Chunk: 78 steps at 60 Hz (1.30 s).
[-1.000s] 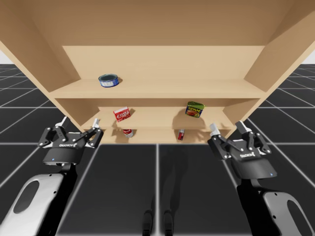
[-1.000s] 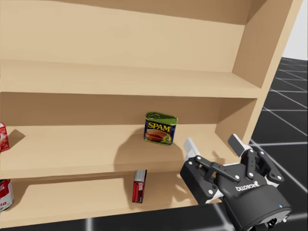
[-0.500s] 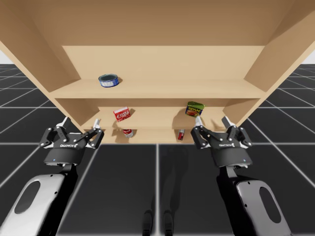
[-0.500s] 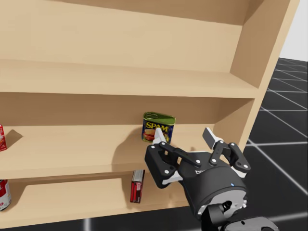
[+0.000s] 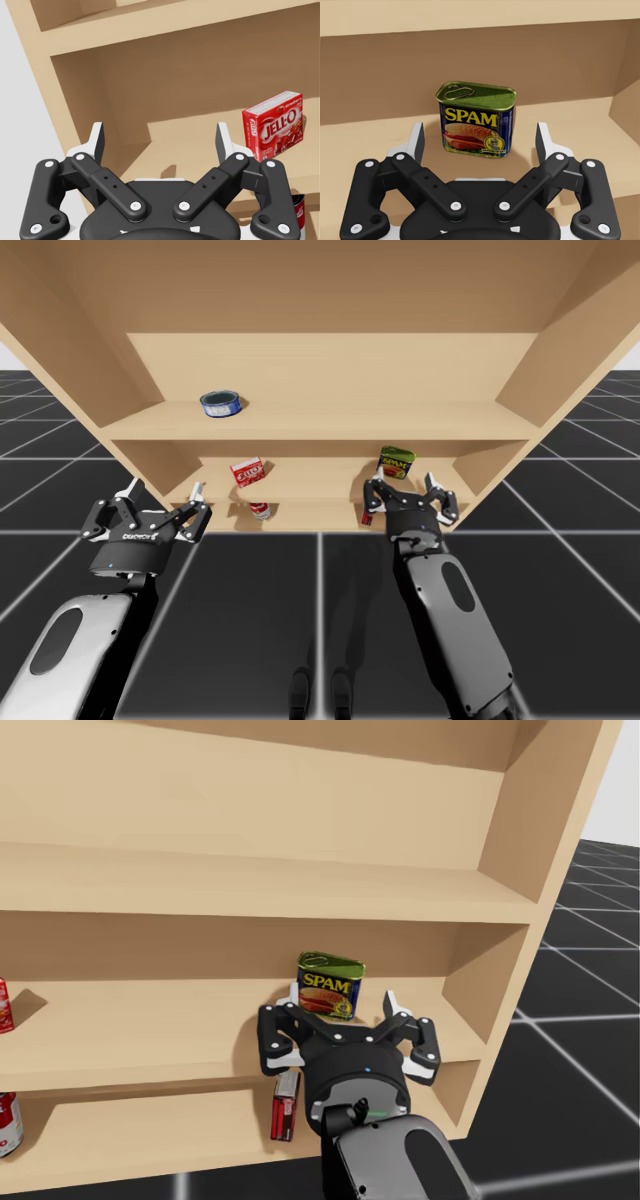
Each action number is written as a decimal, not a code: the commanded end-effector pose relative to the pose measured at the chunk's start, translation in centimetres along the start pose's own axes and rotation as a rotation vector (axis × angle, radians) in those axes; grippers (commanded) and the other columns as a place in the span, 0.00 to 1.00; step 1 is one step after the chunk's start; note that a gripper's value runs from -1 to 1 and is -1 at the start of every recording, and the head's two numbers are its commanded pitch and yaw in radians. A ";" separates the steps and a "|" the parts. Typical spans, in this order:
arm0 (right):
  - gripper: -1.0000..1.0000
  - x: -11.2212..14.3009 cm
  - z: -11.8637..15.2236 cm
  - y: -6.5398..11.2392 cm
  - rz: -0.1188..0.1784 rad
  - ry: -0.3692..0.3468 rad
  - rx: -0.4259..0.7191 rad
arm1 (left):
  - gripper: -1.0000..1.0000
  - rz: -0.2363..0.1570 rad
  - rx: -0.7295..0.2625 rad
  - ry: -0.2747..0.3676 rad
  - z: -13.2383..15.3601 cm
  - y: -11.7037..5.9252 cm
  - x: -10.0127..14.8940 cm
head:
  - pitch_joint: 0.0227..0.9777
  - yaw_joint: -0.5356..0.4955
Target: Find the potted meat can on the shelf and bring it to me.
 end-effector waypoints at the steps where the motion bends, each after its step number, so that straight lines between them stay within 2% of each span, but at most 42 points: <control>1: 0.00 -0.7 -1.9 0.4 0.018 0.036 -0.057 | 0.00 -0.001 0.001 0.000 0.0 0.1 0.0 | 0.48 0.25; 14: 0.00 -0.9 -4.2 0.9 0.034 0.052 -0.090 | 0.00 -0.004 0.002 -0.002 0.0 0.1 0.0 | 0.48 0.25; 27: 0.00 -1.4 -6.0 1.4 0.036 0.078 -0.090 | 0.00 -0.007 0.003 -0.002 0.0 0.1 0.0 | 0.49 0.25; 29: 0.00 -1.5 -6.2 1.5 0.030 0.086 -0.088 | 0.00 -0.007 0.003 -0.003 0.0 0.1 0.0 | 0.49 0.25; 52: 0.00 -1.6 -7.9 2.0 0.036 0.110 -0.041 | 0.00 -0.010 0.000 -0.004 0.0 0.1 -0.1 | 0.49 0.25; 55: 0.00 -1.7 -8.0 1.8 0.022 0.123 -0.019 | 0.00 -0.011 -0.001 -0.003 -0.1 0.1 -0.1 | 0.49 0.25; 57: 0.11 -1.8 -8.0 1.8 0.023 0.120 -0.023 | 0.00 -0.012 -0.002 -0.003 -0.1 0.1 -0.1 | 0.49 0.25; 58: 0.31 -1.9 -8.1 1.7 0.022 0.121 -0.023 | 0.00 -0.012 -0.002 -0.003 -0.1 0.1 -0.1 | 0.49 0.25; 60: 0.86 -2.0 -8.1 1.6 0.021 0.122 -0.027 | 0.00 -0.012 -0.003 -0.003 -0.1 0.1 -0.1 | 0.49 0.25; 61: 0.94 -2.1 -8.2 1.5 0.020 0.125 -0.030 | 0.00 -0.013 -0.003 -0.003 -0.1 0.1 -0.1 | 0.49 0.25; 62: 0.98 -2.2 -8.2 1.4 0.020 0.126 -0.031 | 0.00 -0.013 -0.004 -0.003 -0.1 0.1 -0.1 | 0.49 0.25; 66: 1.00 -2.4 -8.4 1.1 0.018 0.127 -0.041 | 0.00 -0.014 -0.004 -0.003 -0.1 0.1 -0.2 | 0.49 0.25; 78: 1.00 -2.0 -8.0 0.3 0.025 0.097 -0.057 | 0.00 -0.014 -0.003 -0.003 -0.1 0.1 -0.2 | 0.49 0.24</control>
